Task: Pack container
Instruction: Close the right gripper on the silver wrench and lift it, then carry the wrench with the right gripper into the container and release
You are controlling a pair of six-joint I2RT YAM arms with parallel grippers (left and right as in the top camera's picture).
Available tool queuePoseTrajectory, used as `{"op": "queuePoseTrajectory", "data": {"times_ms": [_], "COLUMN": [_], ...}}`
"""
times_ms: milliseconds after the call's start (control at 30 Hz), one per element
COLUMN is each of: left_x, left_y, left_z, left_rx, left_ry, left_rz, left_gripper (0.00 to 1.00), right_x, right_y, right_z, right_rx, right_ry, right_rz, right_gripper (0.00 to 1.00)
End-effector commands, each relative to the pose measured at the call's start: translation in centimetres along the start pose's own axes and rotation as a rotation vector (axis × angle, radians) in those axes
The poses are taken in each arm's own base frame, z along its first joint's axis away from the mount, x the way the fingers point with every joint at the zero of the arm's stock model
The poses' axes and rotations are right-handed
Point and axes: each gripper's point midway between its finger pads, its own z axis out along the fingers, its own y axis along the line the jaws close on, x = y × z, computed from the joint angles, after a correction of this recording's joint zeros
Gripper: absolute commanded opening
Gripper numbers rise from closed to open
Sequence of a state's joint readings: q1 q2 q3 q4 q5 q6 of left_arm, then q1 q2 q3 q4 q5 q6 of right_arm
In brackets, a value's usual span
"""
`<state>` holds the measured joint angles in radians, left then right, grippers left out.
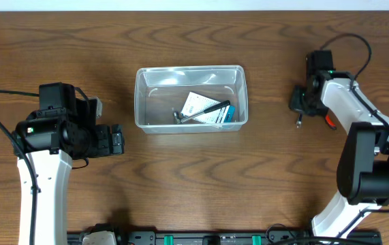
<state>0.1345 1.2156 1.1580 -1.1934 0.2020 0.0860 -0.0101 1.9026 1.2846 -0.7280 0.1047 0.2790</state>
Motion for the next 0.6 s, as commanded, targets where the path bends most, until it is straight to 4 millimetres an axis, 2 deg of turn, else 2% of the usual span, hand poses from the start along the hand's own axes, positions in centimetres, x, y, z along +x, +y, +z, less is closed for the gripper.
{"op": "queuePoseTrajectory", "data": {"times_ms": [0, 67, 133, 233, 333, 433, 567], "left_x": [-0.1, -0.1, -0.1, -0.1, -0.1, -0.1, -0.1], "left_y": [0.1, 0.1, 0.1, 0.1, 0.1, 0.1, 0.1], "left_z": [-0.1, -0.1, -0.1, -0.1, -0.1, -0.1, -0.1], "left_rx": [-0.011, -0.011, -0.011, -0.011, -0.011, -0.011, -0.011], "left_ry": [-0.002, -0.002, -0.002, -0.002, -0.002, -0.002, -0.002], "left_rz": [0.006, 0.006, 0.006, 0.006, 0.006, 0.006, 0.002], "left_gripper": [0.98, 0.98, 0.98, 0.98, 0.98, 0.98, 0.98], "right_x": [-3.7, -4.5, -4.7, -3.7, -1.5, 1.2, 4.1], "right_y": [1.8, 3.3, 6.5, 11.1, 15.6, 19.2, 22.8], "right_z": [-5.4, -7.1, -9.4, -12.8, -15.9, -17.4, -17.5], "right_rx": [-0.024, -0.059, -0.152, -0.269, -0.372, -0.445, -0.483], "right_ry": [-0.168, -0.217, -0.269, -0.345, -0.425, -0.476, -0.506], "right_rz": [-0.162, -0.258, -0.471, -0.777, -1.082, -1.318, -1.519], "right_gripper": [0.01, 0.01, 0.01, 0.01, 0.01, 0.01, 0.01]}}
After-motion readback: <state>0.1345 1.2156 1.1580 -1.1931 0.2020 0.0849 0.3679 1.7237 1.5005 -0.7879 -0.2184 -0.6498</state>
